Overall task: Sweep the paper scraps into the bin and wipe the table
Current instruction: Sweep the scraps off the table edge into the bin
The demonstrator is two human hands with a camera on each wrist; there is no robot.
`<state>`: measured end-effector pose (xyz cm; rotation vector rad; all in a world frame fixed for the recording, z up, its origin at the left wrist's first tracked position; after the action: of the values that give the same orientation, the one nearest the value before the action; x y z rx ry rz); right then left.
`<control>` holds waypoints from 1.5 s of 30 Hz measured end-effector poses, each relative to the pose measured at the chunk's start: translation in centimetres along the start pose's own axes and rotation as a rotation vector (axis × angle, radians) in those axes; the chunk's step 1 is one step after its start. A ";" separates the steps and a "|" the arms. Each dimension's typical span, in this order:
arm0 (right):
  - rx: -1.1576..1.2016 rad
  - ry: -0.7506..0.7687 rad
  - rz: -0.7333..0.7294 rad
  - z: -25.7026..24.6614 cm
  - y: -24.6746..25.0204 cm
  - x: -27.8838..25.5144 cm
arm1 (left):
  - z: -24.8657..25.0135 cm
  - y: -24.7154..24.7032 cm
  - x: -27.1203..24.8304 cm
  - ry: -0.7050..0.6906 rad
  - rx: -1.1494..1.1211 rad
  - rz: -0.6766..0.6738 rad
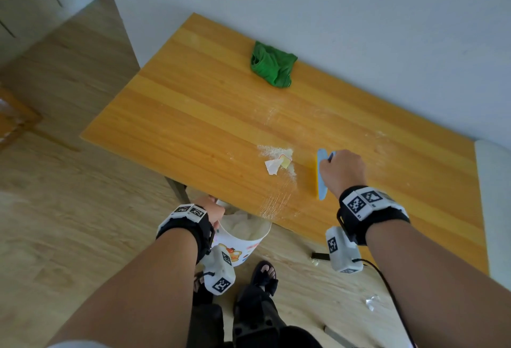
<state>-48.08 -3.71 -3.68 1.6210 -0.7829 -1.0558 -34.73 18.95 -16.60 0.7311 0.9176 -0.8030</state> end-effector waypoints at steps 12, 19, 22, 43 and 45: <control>-0.150 0.100 0.081 -0.9 0.2 -0.5 | -0.7 0.2 -0.8 -0.046 0.011 -0.039; -0.276 0.351 0.008 -1.5 -1.8 -1.2 | -0.9 0.3 -0.8 -0.044 -0.010 -0.038; -0.277 0.454 -0.074 -1.5 -2.1 -1.5 | -0.8 0.1 -0.8 -0.042 -0.004 -0.040; -0.261 0.549 -0.238 -6.9 -3.6 -3.7 | -1.1 0.3 -0.9 -0.059 -0.010 -0.032; -0.236 0.569 -0.259 -6.8 -3.5 -3.8 | -1.1 0.3 -0.9 -0.061 -0.012 -0.030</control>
<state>-43.43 3.31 -5.30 1.7218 -0.0693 -0.7625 -35.22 20.29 -16.26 0.6801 0.8801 -0.8414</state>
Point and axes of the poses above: each hand's wrist, its own x-axis towards the middle knuckle, its own y-axis out of the back of the hand, z = x × y, the point moved 3 cm from there along x, towards the middle knuckle, and after that the axes turned 9 degrees about -x, right-handed, at the moved point
